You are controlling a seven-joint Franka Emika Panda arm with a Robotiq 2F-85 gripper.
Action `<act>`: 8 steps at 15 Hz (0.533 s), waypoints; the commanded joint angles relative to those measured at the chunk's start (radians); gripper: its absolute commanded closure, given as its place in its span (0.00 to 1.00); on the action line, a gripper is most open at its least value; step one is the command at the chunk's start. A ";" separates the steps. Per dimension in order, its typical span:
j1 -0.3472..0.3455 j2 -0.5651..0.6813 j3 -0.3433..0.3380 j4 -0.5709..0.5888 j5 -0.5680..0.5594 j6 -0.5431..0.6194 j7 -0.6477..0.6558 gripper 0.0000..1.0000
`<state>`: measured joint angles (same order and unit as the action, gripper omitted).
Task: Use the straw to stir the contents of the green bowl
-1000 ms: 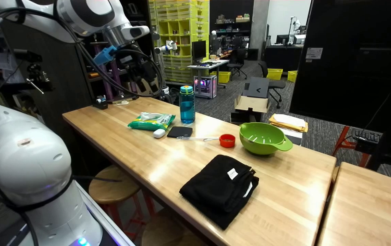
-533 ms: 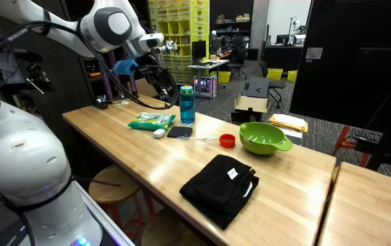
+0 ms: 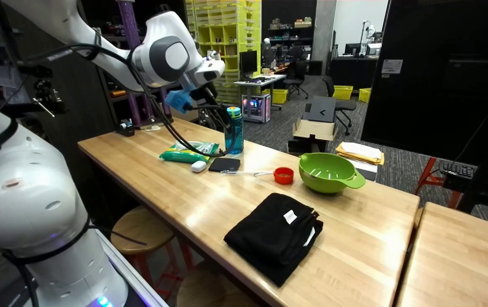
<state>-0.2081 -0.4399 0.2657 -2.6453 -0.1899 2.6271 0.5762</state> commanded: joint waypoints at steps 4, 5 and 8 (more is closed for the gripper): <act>-0.037 0.143 -0.050 0.112 -0.034 0.049 0.008 0.00; -0.024 0.164 -0.069 0.137 -0.023 0.047 -0.014 0.00; 0.000 0.233 -0.116 0.228 -0.006 0.028 -0.071 0.00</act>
<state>-0.2421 -0.2838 0.1976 -2.5105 -0.2114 2.6700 0.5611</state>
